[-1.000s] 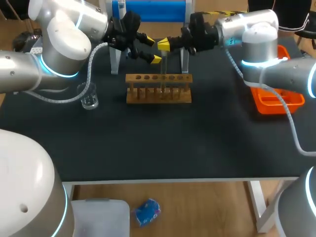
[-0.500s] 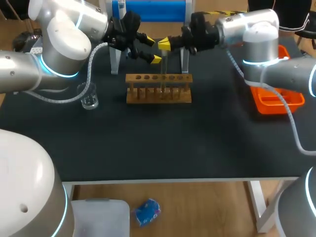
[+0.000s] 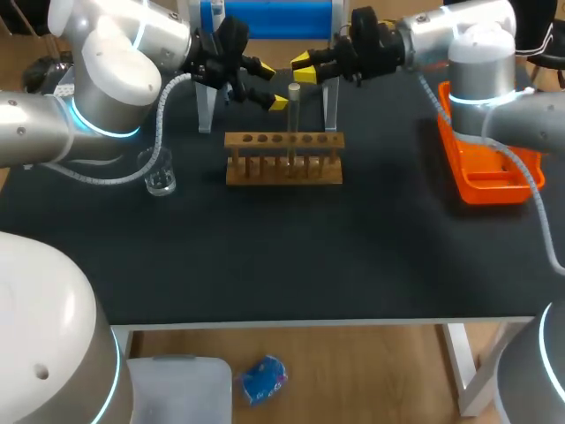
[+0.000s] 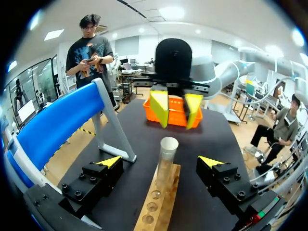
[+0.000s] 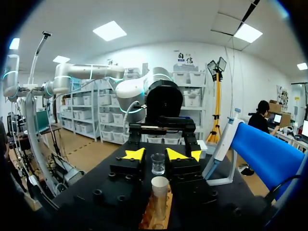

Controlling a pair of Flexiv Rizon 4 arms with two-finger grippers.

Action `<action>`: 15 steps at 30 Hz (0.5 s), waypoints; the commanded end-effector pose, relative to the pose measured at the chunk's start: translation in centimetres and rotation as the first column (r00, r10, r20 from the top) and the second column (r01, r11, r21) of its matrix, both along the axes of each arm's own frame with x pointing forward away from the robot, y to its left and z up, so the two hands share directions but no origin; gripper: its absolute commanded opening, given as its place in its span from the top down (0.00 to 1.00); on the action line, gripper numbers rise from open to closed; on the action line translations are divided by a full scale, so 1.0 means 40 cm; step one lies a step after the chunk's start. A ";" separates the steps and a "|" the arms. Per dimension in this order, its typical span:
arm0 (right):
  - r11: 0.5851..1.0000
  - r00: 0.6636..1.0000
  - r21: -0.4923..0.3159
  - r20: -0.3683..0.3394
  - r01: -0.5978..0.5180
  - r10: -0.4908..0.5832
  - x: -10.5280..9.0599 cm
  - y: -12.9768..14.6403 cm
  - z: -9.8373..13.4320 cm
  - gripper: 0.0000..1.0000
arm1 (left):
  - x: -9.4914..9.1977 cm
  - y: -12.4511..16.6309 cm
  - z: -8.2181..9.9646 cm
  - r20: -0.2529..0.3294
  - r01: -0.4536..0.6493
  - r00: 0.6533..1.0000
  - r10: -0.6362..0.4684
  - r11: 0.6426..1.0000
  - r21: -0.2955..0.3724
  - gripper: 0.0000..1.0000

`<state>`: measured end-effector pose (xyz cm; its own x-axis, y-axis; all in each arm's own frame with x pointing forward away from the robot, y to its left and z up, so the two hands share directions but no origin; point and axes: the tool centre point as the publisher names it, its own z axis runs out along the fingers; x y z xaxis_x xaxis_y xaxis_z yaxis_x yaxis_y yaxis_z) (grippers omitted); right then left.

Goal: Invert the test tube, pick up the pipette, mount the tip to pipette, aspirate from beaker and dispense into the tube, eject the tip, return the pipette, and cap with the stopper.

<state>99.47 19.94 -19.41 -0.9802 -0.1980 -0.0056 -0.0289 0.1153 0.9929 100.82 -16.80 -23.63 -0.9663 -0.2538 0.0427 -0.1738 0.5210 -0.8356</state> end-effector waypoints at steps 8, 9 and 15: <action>0.985 0.991 -0.107 0.020 0.136 -0.135 -0.105 -0.143 0.032 0.00 | -0.068 0.114 0.041 0.015 -0.207 0.978 0.207 0.978 0.022 0.00; 0.981 0.989 -0.123 0.023 0.150 -0.149 -0.111 -0.154 0.030 0.00 | -0.072 0.124 0.046 0.021 -0.227 0.974 0.226 0.974 0.025 0.00; 0.957 0.971 -0.166 0.012 0.238 -0.240 -0.144 -0.217 0.013 0.00 | -0.094 0.169 0.077 0.055 -0.332 0.942 0.331 0.943 0.020 0.00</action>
<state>96.48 12.49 -19.33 -0.9965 -0.0723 0.0408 0.0205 0.2622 0.9648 98.86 -11.10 -21.36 -0.8579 -0.5135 0.0164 -0.2978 0.4709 -0.8304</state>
